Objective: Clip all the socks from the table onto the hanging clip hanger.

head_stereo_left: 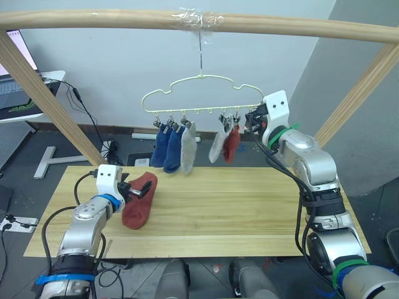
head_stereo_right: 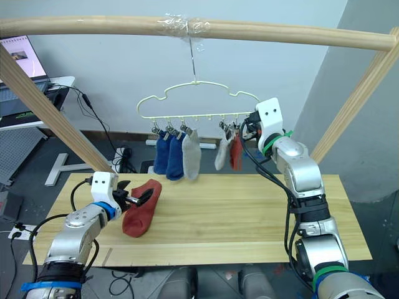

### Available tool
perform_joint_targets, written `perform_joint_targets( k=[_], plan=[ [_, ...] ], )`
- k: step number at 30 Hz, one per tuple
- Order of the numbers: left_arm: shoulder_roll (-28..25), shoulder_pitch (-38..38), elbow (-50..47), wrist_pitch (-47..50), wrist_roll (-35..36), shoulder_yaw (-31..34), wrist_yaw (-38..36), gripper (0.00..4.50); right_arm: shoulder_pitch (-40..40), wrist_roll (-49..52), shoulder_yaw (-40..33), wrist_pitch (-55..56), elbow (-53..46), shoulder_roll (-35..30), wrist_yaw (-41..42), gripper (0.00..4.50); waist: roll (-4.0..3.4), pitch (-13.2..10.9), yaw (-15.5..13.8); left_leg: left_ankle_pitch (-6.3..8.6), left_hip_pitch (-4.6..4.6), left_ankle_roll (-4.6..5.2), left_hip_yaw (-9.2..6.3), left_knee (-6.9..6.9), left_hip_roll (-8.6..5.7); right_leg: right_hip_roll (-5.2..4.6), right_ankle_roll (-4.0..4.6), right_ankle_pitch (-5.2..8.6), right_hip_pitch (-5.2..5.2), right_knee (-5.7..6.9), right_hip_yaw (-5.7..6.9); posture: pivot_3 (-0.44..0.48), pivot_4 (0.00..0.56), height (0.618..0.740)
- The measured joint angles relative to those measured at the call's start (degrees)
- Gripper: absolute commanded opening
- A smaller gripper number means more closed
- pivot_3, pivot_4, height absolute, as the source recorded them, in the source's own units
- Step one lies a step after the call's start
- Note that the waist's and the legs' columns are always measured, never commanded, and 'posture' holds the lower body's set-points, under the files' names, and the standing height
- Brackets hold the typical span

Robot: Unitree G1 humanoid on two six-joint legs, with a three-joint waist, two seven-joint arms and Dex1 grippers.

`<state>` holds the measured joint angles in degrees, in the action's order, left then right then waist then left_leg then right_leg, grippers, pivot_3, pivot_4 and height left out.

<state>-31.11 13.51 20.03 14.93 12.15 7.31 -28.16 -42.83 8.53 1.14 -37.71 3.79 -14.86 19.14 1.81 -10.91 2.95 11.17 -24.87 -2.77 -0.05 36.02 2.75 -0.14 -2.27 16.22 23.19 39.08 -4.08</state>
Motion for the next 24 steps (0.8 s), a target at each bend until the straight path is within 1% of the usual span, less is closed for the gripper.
perform_joint_targets(
  k=[3,6,10,13,14,17,18,23,24],
  plan=[
    [0.6,2.7,5.8,0.4,1.3,0.5,-3.1,4.47,-0.6,0.2,0.0,-1.1,-0.1,-0.3,0.7,0.0,0.0,0.0,0.2,0.0,0.0,0.0,0.01,-0.03,0.0,0.0,0.0,0.0,0.01,0.0,0.01,-0.047,0.183,0.74],
    [1.0,5.1,12.6,-0.9,0.4,-0.5,-4.9,4.47,-0.7,0.6,0.0,-1.9,-0.3,-0.4,0.8,0.0,0.0,0.0,0.3,0.01,0.0,0.0,-0.01,-0.04,0.0,0.0,0.0,0.0,0.01,0.0,0.02,-0.054,0.182,0.74],
    [1.0,8.6,22.1,-4.8,-3.5,-2.4,-4.4,4.47,-0.8,0.7,0.0,-2.9,-1.0,-0.5,0.8,0.0,0.0,0.0,0.3,0.01,0.0,0.0,-0.01,-0.03,0.0,0.01,0.0,0.0,0.01,0.02,0.02,-0.054,0.182,0.74],
    [1.0,11.3,27.4,-8.6,-6.2,-3.2,-3.1,4.47,-0.7,0.7,0.0,-3.5,-1.7,-0.7,0.9,0.0,0.0,0.0,0.3,0.0,0.0,0.0,-0.01,-0.02,0.0,0.0,0.0,0.0,0.01,0.02,0.02,-0.054,0.182,0.74],
    [1.0,12.1,28.8,-9.3,-6.5,-3.2,-3.2,4.47,-0.7,0.7,0.0,-3.7,-2.1,-0.9,0.9,0.0,0.0,0.0,0.3,0.0,0.0,0.0,-0.01,-0.02,0.0,0.01,0.0,0.0,0.01,0.03,0.02,-0.077,0.179,0.74],
    [1.2,13.5,31.3,-9.3,-6.4,-2.6,-4.2,3.91,-0.7,0.7,0.0,-4.2,-2.7,-1.4,0.9,0.0,0.0,0.0,0.3,0.01,0.0,0.0,0.0,-0.03,0.0,0.01,0.0,0.0,0.01,0.03,0.02,-0.082,0.177,0.74],
    [1.3,13.7,31.7,-9.3,-6.2,-2.3,-4.4,3.66,-0.6,0.7,0.0,-4.3,-2.9,-1.4,0.9,0.0,0.0,0.0,0.4,0.0,0.0,0.0,0.0,-0.02,0.0,0.01,0.0,0.0,0.01,0.04,0.01,-0.084,0.175,0.74],
    [2.1,13.5,31.5,-6.7,-3.3,0.6,-6.7,2.3,-0.6,0.8,0.0,-5.3,-3.5,-1.5,0.9,0.0,-0.01,0.0,0.4,0.0,0.0,0.0,0.01,-0.02,0.0,0.0,0.0,0.0,0.0,0.04,0.01,-0.08,0.17,0.74],
    [2.1,13.0,30.9,-6.3,-3.1,0.8,-7.5,1.95,-0.6,0.9,-0.1,-5.4,-3.5,-1.5,0.9,0.0,-0.02,0.0,0.4,0.0,0.0,0.0,0.01,-0.02,0.0,0.0,0.0,0.0,0.0,0.05,0.01,-0.08,0.17,0.74]
  ],
)
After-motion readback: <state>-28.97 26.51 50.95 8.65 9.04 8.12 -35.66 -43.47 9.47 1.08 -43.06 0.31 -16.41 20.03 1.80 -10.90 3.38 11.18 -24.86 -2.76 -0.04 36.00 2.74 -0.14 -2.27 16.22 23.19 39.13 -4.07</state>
